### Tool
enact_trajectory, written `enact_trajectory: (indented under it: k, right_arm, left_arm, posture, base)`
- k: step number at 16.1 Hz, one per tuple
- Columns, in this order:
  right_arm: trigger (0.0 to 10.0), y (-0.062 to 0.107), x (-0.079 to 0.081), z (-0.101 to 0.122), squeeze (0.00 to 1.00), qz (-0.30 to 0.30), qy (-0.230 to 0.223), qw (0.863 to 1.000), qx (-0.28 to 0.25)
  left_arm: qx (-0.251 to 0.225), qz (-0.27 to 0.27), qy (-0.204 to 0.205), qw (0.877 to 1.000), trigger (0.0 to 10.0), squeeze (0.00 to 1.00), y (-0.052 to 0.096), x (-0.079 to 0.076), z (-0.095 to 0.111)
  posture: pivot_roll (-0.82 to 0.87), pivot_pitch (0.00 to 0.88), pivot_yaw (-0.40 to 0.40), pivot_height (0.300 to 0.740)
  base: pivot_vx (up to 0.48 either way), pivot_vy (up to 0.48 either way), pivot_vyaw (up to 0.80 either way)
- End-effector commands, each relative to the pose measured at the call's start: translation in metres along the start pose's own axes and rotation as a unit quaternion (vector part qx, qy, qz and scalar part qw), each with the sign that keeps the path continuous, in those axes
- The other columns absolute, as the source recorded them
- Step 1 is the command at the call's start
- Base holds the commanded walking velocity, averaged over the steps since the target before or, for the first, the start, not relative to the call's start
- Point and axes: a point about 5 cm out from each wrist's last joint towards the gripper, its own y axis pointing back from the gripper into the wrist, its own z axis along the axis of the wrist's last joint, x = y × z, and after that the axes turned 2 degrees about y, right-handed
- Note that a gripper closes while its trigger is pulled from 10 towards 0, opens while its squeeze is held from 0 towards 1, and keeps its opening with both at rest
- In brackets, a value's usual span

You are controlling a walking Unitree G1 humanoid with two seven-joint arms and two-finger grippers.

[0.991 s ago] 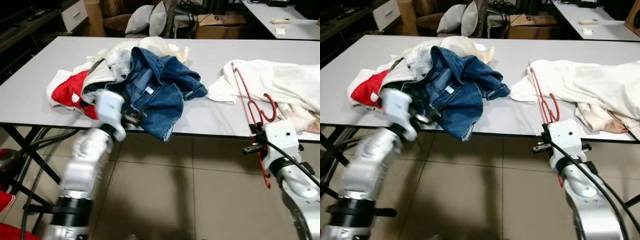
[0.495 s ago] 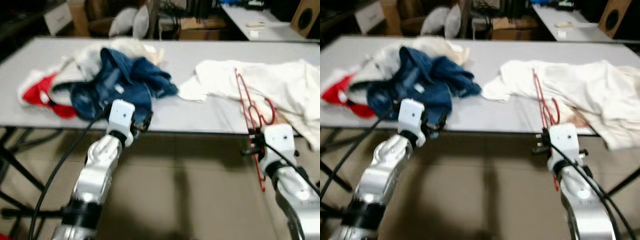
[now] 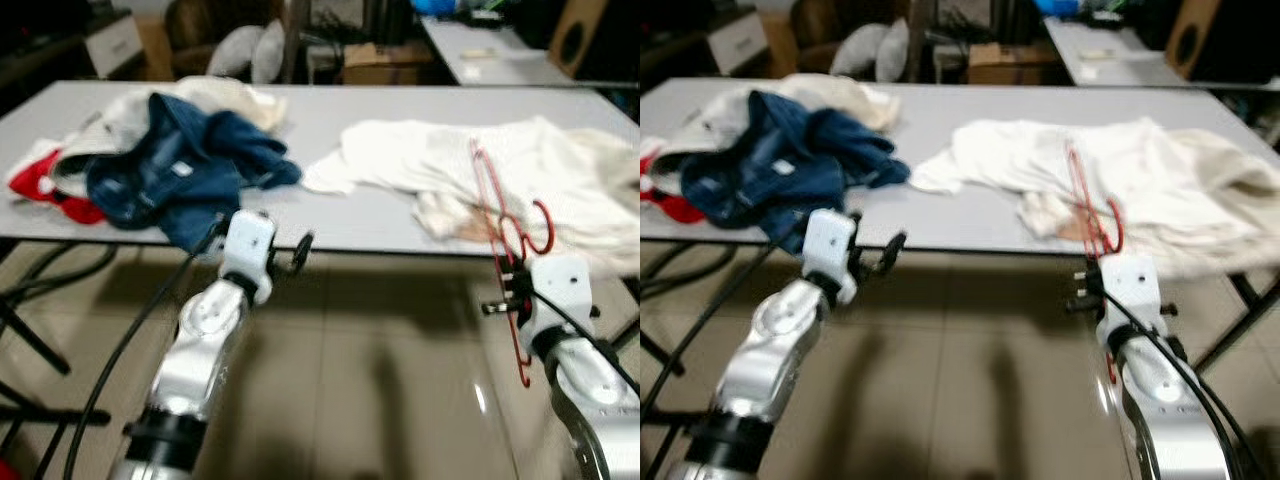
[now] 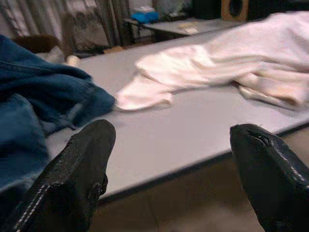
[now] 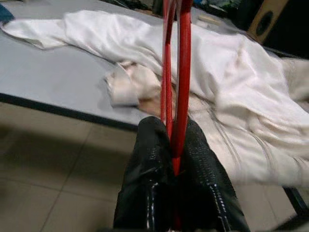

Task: Hang hanger

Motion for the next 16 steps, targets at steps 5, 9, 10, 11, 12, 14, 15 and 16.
enact_trajectory:
  k: [5,9,10,11,12,14,15,16]
  right_arm:
    - [10.0,-0.002,-0.004,0.003,0.00,-0.012,0.025,1.000,-0.006]
    - [10.0,-0.003,-0.005,0.007,0.00,-0.011,0.017,1.000,-0.015]
    - [10.0,-0.003,-0.005,0.007,0.00,-0.011,0.017,1.000,-0.016]
    - [10.0,-0.003,-0.005,0.009,0.00,-0.011,0.015,1.000,-0.019]
    - [10.0,-0.004,-0.005,0.009,0.00,-0.011,0.015,1.000,-0.020]
    - [10.0,-0.005,-0.005,0.010,0.00,-0.009,0.016,1.000,-0.022]
    - [10.0,-0.005,-0.005,0.011,0.00,-0.009,0.015,1.000,-0.024]
    - [10.0,-0.006,-0.006,0.012,0.00,-0.009,0.016,0.999,-0.026]
  left_arm:
    - [-0.005,0.007,0.019,1.000,10.0,0.46,-0.001,0.004,0.003]
    - [-0.003,0.018,0.025,1.000,10.0,0.46,-0.002,0.008,0.002]
    - [-0.002,0.018,0.025,1.000,10.0,0.46,-0.002,0.007,0.003]
    - [-0.003,0.020,0.027,0.999,10.0,0.45,-0.004,0.007,0.003]
    - [-0.004,0.020,0.027,0.999,10.0,0.45,-0.004,0.007,0.003]
    - [-0.006,0.024,0.031,0.999,10.0,0.45,-0.006,0.009,0.004]
    - [-0.006,0.027,0.031,0.999,10.0,0.45,-0.006,0.010,0.004]
    - [-0.005,0.029,0.030,0.999,10.0,0.45,-0.006,0.011,0.004]
  posture:
    - [-0.16,0.000,0.053,0.740]
    - [-0.16,0.000,0.056,0.740]
    - [-0.16,0.000,0.056,0.740]
    - [-0.16,0.000,0.057,0.740]
    - [-0.16,0.000,0.057,0.740]
    - [-0.16,0.000,0.057,0.740]
    - [-0.16,0.000,0.058,0.740]
    - [-0.16,0.000,0.058,0.740]
  base:
    - [0.328,0.000,-0.32]
    - [0.359,0.000,0.00]
    - [0.364,0.000,0.00]
    - [0.371,0.000,0.00]
    - [0.371,0.000,0.00]
    - [0.375,0.000,0.00]
    - [0.379,0.000,0.00]
    - [0.375,0.000,0.00]
